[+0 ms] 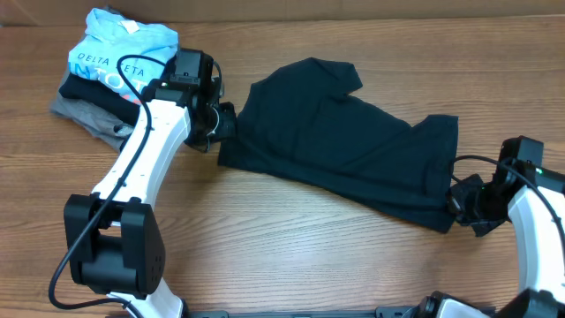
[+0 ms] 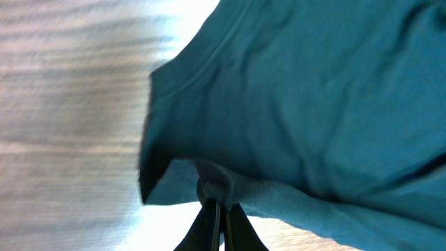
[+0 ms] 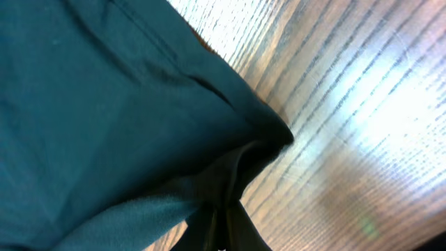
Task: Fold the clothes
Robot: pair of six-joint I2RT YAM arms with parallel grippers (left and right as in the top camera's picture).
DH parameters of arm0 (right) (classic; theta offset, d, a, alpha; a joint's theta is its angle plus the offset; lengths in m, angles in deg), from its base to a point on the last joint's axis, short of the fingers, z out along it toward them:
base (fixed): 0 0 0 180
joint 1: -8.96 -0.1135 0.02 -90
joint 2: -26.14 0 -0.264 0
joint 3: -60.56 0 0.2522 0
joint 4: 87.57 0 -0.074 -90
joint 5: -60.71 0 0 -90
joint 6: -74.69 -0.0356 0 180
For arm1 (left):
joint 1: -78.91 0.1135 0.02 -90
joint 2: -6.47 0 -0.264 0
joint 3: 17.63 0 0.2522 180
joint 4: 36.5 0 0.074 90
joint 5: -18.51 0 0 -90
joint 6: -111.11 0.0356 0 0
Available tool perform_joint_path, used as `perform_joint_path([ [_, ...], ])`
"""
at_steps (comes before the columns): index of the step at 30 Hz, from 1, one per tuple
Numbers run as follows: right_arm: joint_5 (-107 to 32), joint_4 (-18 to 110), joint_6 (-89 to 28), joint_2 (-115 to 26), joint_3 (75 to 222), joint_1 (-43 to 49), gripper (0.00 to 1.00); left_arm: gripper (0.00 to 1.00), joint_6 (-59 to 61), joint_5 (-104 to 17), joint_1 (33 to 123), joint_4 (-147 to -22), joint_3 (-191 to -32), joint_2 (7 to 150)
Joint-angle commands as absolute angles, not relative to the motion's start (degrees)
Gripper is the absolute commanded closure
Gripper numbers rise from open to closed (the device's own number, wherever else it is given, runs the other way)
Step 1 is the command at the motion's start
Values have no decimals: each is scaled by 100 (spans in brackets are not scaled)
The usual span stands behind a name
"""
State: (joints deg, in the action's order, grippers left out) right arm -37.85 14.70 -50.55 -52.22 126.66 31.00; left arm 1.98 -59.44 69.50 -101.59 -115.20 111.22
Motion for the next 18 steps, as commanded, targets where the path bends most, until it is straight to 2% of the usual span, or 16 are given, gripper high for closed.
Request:
perform_joint_path([
  [1,-3704,1661,-5140,-5474,12611,3122,95,96,222,-5671,6911,-9899,-11511,11024],
  [12,-3543,2082,-5267,-5891,12611,3122,94,93,224,-5682,6640,-9169,-11511,11026],
  [15,-3532,2200,-5269,-5891,12611,3122,93,84,226,-5758,6614,-9060,-11511,11026],
  [18,-3529,2231,-5269,-5891,12611,3122,91,65,228,-6029,6616,-9202,-11511,11026],
])
